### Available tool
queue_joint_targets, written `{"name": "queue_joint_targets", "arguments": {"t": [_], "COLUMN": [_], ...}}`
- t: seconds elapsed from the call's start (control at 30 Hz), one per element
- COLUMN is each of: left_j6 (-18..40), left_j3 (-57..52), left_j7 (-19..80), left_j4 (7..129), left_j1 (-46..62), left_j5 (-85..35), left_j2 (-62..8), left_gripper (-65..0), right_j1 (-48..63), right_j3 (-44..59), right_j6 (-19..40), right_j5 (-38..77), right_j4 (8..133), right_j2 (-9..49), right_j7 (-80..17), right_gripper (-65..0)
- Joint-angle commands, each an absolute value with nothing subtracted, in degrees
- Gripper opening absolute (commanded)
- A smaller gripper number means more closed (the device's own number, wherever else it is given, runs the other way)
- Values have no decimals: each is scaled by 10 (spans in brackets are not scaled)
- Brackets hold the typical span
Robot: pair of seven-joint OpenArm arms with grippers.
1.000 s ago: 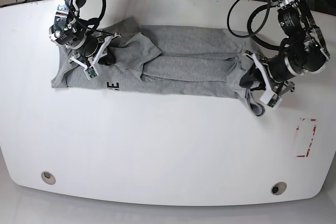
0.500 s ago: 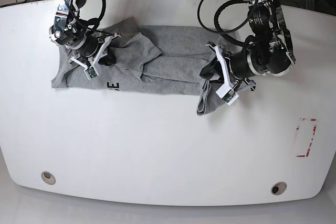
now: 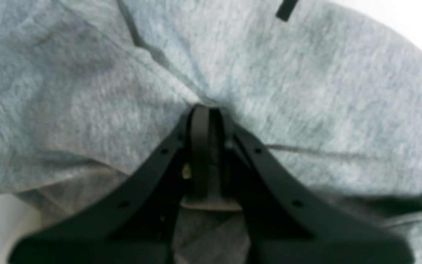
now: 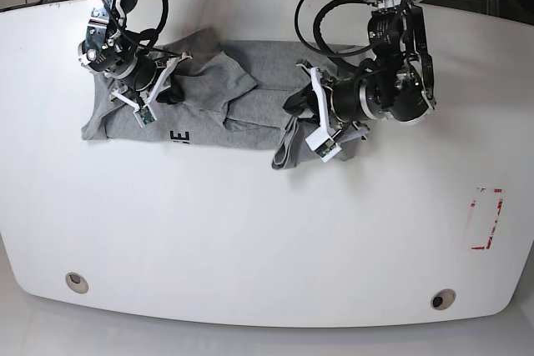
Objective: Layout the t-shirt on the table in an organized manner, then fold the t-shirt properly
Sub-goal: 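Fold the held end toward the right gripper with the left gripper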
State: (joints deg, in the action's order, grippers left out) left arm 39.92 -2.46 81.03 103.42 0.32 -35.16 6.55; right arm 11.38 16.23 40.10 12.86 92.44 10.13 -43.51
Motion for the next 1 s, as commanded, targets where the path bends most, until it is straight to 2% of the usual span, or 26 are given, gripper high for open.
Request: {"name": "queue_joint_targets", "arguments": {"t": [0.0,0.2,0.7,0.8,0.97], "left_j6": [400,400,400,400,400], "left_j3": [-23,-11,-5,-5,-28], "left_j7": [797,793,797,800,800], "left_j4": [1025,996,996,996,999], "left_j1": [-5,-12,-39,-51,-65], "left_j5": [-365,-366,-378,-417,-460], "left_j2": [71,72,90,90,84], "left_gripper": [-626,-606,-346,-328,-338], "right_j1": [116,116,117,117,116], "right_j3": [160,160,160,160,160], "right_j6": [400,400,400,400,400], "right_j5": [109,109,109,109,109], "right_j4": [923,923,924,924,924], "right_j2": [102,102,104,104,104], "right_j7": [-461,-461,-461,-461,-461], "right_gripper": [-612,-612,-612,-612,-612]}}
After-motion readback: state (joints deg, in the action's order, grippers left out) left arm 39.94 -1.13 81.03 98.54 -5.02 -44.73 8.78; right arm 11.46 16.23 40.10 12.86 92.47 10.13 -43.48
